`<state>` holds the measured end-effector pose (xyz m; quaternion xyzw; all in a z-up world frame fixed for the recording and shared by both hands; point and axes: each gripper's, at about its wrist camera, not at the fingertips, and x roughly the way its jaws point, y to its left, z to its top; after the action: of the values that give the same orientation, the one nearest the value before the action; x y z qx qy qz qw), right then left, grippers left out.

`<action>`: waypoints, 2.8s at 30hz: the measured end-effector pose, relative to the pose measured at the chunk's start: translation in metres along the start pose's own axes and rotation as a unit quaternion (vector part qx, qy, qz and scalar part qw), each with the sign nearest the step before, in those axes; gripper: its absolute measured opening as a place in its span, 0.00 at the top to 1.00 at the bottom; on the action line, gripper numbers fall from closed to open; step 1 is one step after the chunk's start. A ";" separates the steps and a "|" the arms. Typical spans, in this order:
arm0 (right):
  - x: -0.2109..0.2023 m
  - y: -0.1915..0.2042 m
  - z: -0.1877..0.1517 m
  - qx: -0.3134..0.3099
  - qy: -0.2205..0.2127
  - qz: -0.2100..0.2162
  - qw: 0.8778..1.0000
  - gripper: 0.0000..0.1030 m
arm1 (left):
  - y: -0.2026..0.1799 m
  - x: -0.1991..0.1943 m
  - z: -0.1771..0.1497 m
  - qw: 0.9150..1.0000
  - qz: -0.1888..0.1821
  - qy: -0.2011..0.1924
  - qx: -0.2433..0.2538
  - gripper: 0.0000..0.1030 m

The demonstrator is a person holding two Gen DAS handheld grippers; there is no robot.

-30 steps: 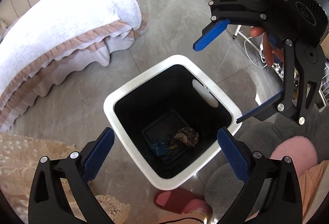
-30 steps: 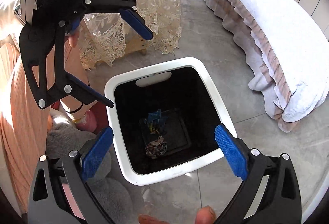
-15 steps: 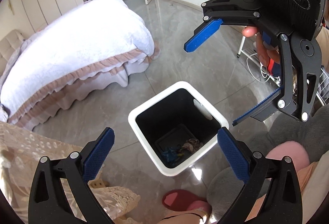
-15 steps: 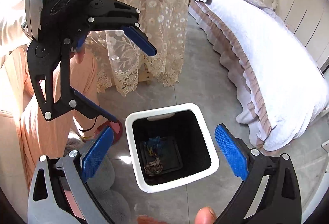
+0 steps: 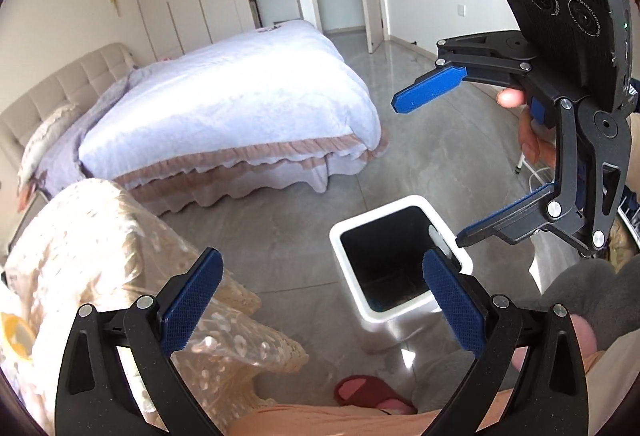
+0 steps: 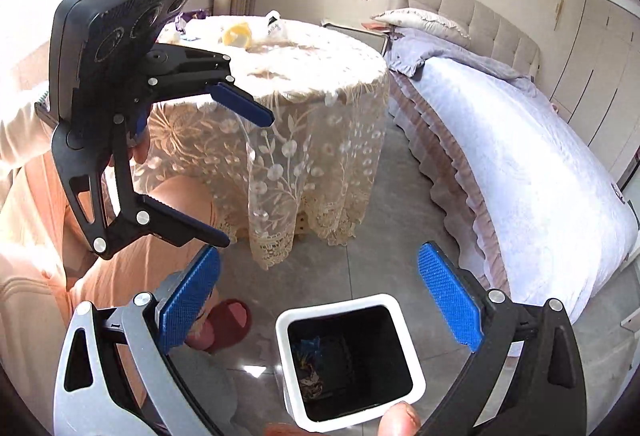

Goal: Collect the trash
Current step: 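Move both tools back over the table, then grasp the red-labelled plastic bottle with the left tool while the right tool grasps the white tissue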

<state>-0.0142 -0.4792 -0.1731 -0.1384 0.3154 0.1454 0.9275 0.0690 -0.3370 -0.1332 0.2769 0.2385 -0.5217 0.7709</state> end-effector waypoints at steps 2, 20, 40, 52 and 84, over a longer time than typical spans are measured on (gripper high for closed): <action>-0.002 0.007 0.010 0.005 -0.020 0.003 1.000 0.04 | 0.009 -0.015 -0.004 0.999 0.028 -0.006 -0.018 0.05; 0.043 0.077 0.120 0.028 -0.122 0.030 0.992 0.04 | 0.092 -0.136 -0.090 0.931 0.292 -0.027 -0.218 0.05; 0.130 0.127 0.179 0.017 -0.095 0.025 0.995 0.04 | 0.198 -0.198 -0.181 0.824 0.390 0.020 -0.410 0.05; 0.187 0.112 0.197 0.040 -0.047 0.015 0.998 0.04 | 0.231 -0.178 -0.196 0.816 0.377 0.076 -0.432 0.05; 0.146 0.118 0.204 0.026 -0.067 0.039 0.997 0.83 | 0.197 -0.209 -0.163 0.828 0.399 0.033 -0.393 0.44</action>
<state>0.1658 -0.2731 -0.1280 -0.0913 0.2614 0.1822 0.9435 0.1695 -0.0265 -0.0802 0.0389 0.3176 -0.0213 0.9472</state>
